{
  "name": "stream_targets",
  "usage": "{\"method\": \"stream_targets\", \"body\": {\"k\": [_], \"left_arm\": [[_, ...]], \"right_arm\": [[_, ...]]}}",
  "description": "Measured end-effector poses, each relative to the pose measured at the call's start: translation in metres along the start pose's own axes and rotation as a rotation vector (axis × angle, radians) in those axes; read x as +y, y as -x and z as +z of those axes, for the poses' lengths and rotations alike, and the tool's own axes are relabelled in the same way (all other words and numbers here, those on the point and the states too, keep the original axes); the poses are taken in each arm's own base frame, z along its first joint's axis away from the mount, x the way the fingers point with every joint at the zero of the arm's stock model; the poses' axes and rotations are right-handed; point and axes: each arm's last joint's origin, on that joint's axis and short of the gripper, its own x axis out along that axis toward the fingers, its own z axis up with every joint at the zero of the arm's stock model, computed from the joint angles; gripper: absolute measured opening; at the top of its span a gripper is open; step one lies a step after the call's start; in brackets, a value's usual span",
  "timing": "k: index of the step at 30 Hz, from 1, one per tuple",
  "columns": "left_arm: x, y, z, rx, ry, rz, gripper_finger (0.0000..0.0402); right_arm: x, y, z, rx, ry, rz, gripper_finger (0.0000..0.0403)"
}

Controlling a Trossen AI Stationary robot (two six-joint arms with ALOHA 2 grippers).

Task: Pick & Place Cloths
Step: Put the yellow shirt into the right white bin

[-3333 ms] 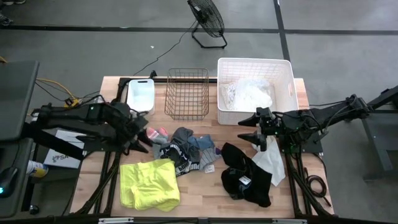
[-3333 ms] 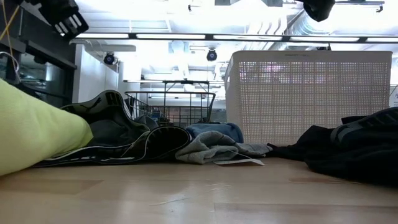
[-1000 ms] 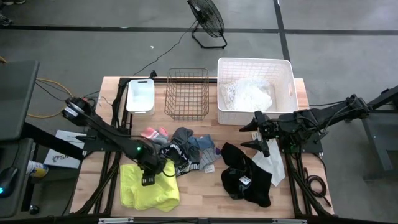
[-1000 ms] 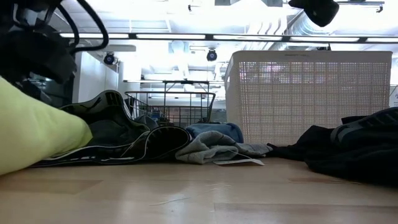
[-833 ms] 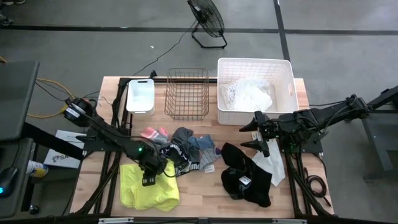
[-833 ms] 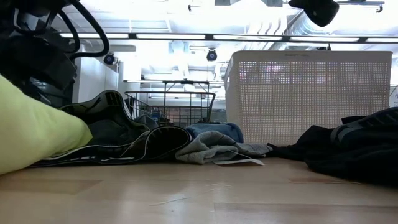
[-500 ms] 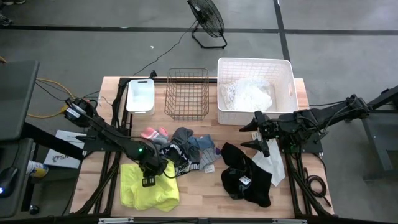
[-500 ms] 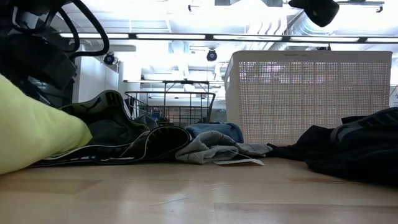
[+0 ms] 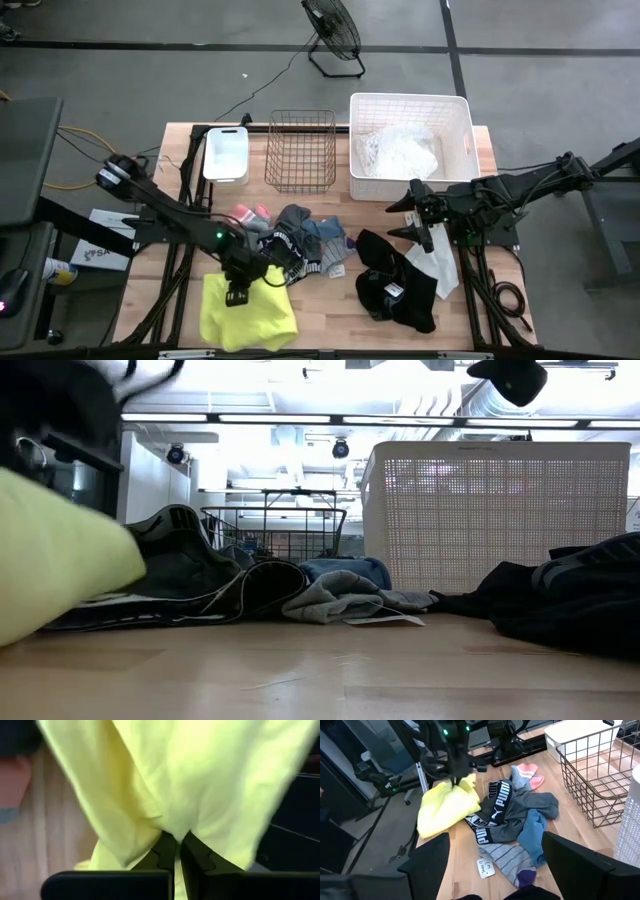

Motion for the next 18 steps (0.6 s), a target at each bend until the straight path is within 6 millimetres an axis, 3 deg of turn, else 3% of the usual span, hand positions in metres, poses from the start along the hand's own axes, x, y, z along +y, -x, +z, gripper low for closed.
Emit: {"method": "stream_targets", "body": {"k": [11,18], "left_arm": [[-0.052,0.080,0.017,-0.236,-0.069,-0.041,0.0004],[-0.078,0.129,0.027,-0.480,-0.199,0.054,0.0004]], "right_arm": [[0.001,0.000,0.002,-0.024,-0.004,0.012,0.0309],[0.004,0.001,0.009,-0.099,-0.008,0.038,0.0309]]}}
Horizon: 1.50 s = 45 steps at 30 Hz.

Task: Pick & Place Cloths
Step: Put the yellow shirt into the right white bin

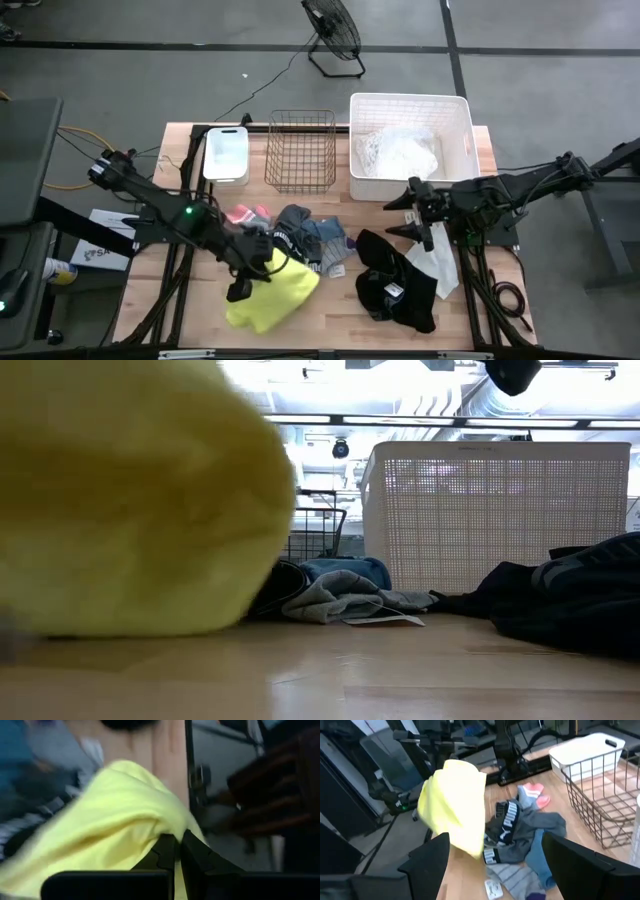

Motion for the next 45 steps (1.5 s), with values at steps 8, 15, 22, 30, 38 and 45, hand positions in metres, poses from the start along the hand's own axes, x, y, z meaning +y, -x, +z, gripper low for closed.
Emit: {"method": "stream_targets", "body": {"k": [8,15,22,30,38,45], "left_arm": [[-0.006,0.033,0.025,-0.252,-0.150,0.264,0.0003],[-0.001,0.049,0.044,-0.426,-0.221,0.457,0.0003],[0.010,0.055,0.065,-0.525,-0.296,0.487,0.0003],[0.022,0.055,0.075,-0.530,-0.312,0.504,0.0003],[0.022,0.055,0.076,-0.525,-0.355,0.515,0.0003],[0.021,0.055,0.075,-0.517,-0.384,0.522,0.0003]], "right_arm": [[0.003,-0.003,0.007,-0.076,0.026,0.012,0.0309],[0.008,-0.018,0.012,-0.152,0.111,0.028,0.0309],[0.010,-0.042,0.014,-0.231,0.209,-0.020,0.0309],[0.009,-0.055,0.037,-0.245,0.289,-0.088,0.0309],[0.004,-0.074,0.068,-0.089,0.287,-0.088,0.0309],[-0.004,-0.099,0.086,0.038,0.194,-0.016,0.0309]]}}
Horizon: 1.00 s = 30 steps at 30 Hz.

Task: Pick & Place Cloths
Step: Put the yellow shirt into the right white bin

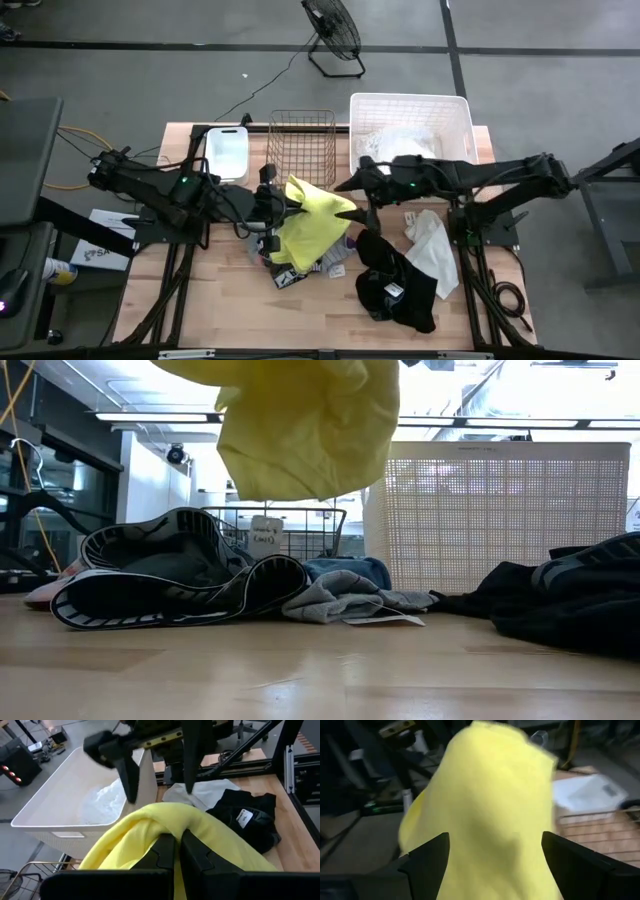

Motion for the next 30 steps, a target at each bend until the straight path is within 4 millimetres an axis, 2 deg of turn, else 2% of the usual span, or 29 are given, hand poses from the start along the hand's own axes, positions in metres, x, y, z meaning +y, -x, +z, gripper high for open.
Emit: {"method": "stream_targets", "body": {"k": [6,17,25,30], "left_arm": [[0.000,0.000,0.000,0.003,-0.024,0.000,0.0003],[0.000,0.000,-0.001,0.005,-0.055,0.006,0.0003],[0.000,0.000,0.004,-0.033,-0.079,0.010,0.0003],[0.000,0.000,0.005,-0.043,-0.081,0.013,0.0003]], "right_arm": [[-0.008,-0.019,0.001,0.051,-0.064,0.094,0.0309],[-0.019,-0.062,-0.023,0.147,-0.089,0.100,0.0309],[-0.018,-0.088,-0.022,0.032,-0.118,0.233,0.0309],[-0.017,-0.094,-0.019,-0.034,-0.119,0.278,0.0309]]}}
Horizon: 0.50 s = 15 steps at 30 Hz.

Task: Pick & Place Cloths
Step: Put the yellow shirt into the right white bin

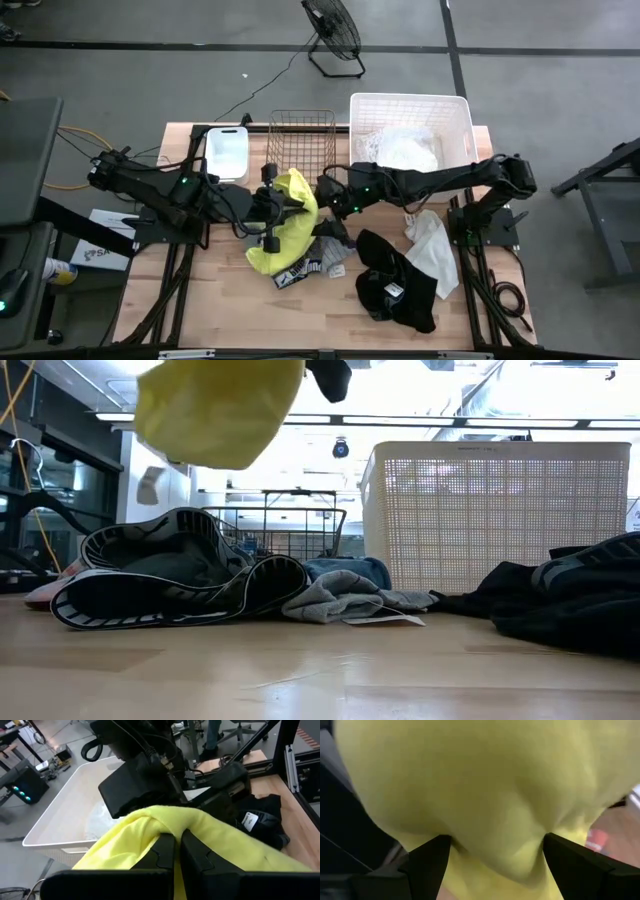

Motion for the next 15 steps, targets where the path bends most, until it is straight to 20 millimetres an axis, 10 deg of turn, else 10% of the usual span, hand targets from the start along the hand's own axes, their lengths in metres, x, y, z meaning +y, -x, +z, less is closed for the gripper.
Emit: {"method": "stream_targets", "body": {"k": [7,15], "left_arm": [[0.0000,0.0000,0.0001,-0.001,0.001,0.000,0.0003],[0.0000,0.0000,0.0001,-0.001,0.002,-0.001,0.0003]], "right_arm": [[0.0030,0.0001,0.0045,-0.036,-0.044,0.061,0.0297],[0.0046,0.0003,0.0050,-0.027,-0.040,0.112,0.0181]]}}
